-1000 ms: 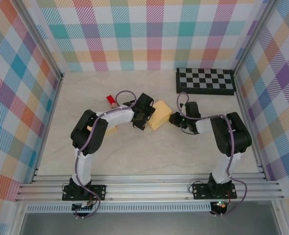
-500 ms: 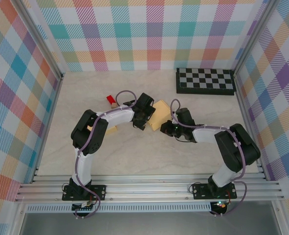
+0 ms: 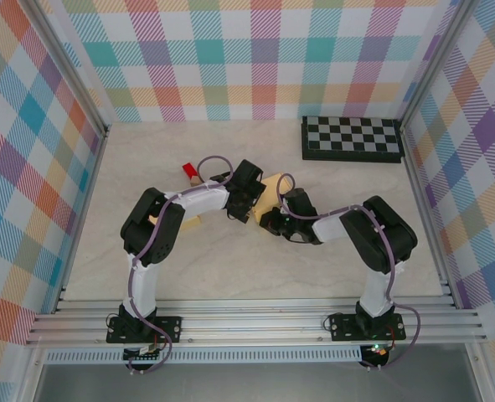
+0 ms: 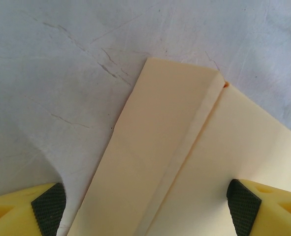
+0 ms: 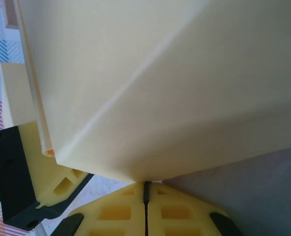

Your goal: Fold the paper box

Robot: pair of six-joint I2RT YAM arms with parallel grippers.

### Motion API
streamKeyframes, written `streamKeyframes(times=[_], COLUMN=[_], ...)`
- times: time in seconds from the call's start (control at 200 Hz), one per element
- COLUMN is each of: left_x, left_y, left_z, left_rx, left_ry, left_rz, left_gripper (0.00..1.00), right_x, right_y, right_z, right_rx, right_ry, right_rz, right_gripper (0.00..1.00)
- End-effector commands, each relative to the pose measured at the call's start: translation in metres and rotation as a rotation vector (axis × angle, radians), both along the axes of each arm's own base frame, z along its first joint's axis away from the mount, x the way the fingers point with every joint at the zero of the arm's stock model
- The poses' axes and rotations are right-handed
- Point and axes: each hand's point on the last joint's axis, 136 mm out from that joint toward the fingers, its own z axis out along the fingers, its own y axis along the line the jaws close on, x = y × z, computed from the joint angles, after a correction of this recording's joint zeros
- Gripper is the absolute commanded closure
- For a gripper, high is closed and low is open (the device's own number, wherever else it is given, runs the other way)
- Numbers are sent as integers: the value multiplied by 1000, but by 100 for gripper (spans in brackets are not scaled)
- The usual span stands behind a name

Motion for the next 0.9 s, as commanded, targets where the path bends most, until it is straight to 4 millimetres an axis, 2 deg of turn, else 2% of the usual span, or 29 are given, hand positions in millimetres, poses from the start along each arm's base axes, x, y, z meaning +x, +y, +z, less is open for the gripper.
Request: streamKeyframes(times=[0.0, 0.13, 0.155, 0.335, 0.705, 0.895], left_x=[-107, -111, -111, -114, -113, -111], left_y=[31, 29, 29, 24, 15, 19], left_z=[-105, -107, -107, -106, -100, -100], left_rx=[187, 179, 178, 165, 139, 146], left_ry=[415, 421, 419, 420, 417, 412], left_rz=[-86, -87, -88, -95, -110, -110], left_gripper=[13, 13, 13, 13, 13, 13], right_x=[40, 52, 51, 67, 81, 74], right_y=[15, 1, -4, -22, -22, -23], right_z=[24, 26, 20, 10, 0, -1], right_rx=[82, 44, 20, 6, 30, -1], right_ry=[-109, -129, -106, -73, -22, 7], right_rz=[-91, -190, -209, -321, -400, -378], right_gripper=[93, 93, 94, 94, 94, 94])
